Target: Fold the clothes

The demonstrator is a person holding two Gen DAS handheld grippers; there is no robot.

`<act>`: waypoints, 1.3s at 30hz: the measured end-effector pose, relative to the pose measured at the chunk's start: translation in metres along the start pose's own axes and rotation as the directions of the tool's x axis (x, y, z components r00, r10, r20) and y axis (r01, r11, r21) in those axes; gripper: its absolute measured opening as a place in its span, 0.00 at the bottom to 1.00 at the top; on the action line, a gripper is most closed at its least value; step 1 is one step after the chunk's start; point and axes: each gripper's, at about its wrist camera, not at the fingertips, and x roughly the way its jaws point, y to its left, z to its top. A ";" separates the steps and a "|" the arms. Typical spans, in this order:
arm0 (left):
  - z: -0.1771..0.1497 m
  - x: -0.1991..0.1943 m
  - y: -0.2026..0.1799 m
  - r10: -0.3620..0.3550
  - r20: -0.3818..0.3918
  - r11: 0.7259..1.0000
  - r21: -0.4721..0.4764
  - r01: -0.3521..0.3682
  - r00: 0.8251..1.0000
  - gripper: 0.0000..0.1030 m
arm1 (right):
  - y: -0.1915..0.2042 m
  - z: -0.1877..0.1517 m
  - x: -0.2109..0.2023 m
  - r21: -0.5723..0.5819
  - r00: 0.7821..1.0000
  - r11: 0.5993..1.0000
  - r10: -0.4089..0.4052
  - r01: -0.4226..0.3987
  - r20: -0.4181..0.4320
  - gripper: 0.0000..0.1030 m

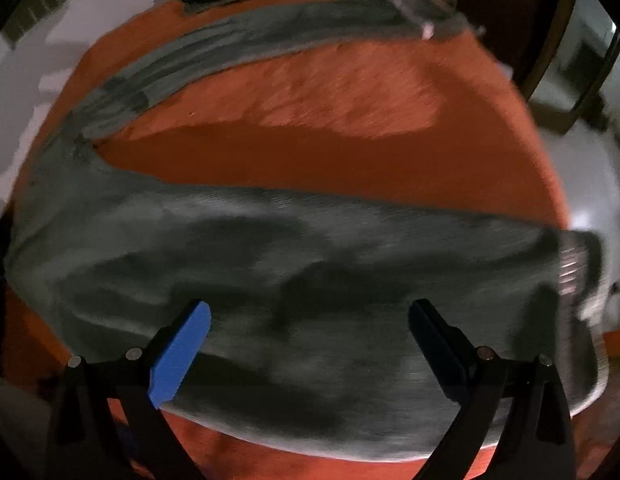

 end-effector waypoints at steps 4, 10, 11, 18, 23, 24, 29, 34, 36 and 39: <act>-0.010 0.000 0.020 -0.027 0.023 0.996 -0.084 0.029 0.999 0.55 | -0.027 -0.017 -0.014 0.085 0.995 0.992 -0.095 0.092 0.036 0.97; -0.033 0.018 0.020 0.007 -0.026 0.996 -0.084 -0.009 1.000 0.55 | -0.114 -0.073 -0.040 0.430 0.979 0.883 -0.206 0.186 -0.001 0.97; -0.035 0.021 0.018 0.015 -0.032 0.998 -0.061 -0.017 0.999 0.55 | -0.131 -0.083 -0.041 0.501 0.977 0.844 -0.212 0.192 -0.017 0.97; -0.038 0.026 0.023 0.001 -0.043 0.996 -0.087 -0.005 0.999 0.56 | -0.209 -0.157 -0.055 0.874 0.986 0.485 -0.152 0.014 0.069 0.97; -0.038 0.024 0.023 -0.001 -0.046 0.996 -0.094 -0.003 0.999 0.57 | -0.231 -0.175 -0.051 0.930 0.982 0.350 -0.097 -0.117 0.160 0.96; -0.038 0.024 0.023 -0.002 -0.046 0.995 -0.096 -0.002 0.999 0.57 | -0.235 -0.178 -0.052 0.938 0.978 0.311 -0.090 -0.152 0.189 0.95; -0.037 0.022 0.019 0.015 -0.032 0.996 -0.082 -0.017 0.999 0.58 | -0.248 -0.179 -0.037 0.957 0.975 0.209 -0.052 -0.200 0.215 0.79; -0.035 0.019 0.012 0.023 -0.012 0.998 -0.050 -0.023 1.000 0.58 | -0.255 -0.166 -0.036 0.946 0.973 0.274 -0.100 -0.172 0.206 0.70; -0.035 0.018 0.013 0.019 -0.010 0.998 -0.064 -0.019 1.000 0.58 | -0.255 -0.164 -0.034 0.944 0.973 0.285 -0.108 -0.165 0.202 0.54; -0.035 0.015 0.013 0.009 -0.002 0.996 -0.085 -0.009 1.000 0.56 | -0.258 -0.163 -0.030 0.945 0.975 0.289 -0.112 -0.153 0.193 0.35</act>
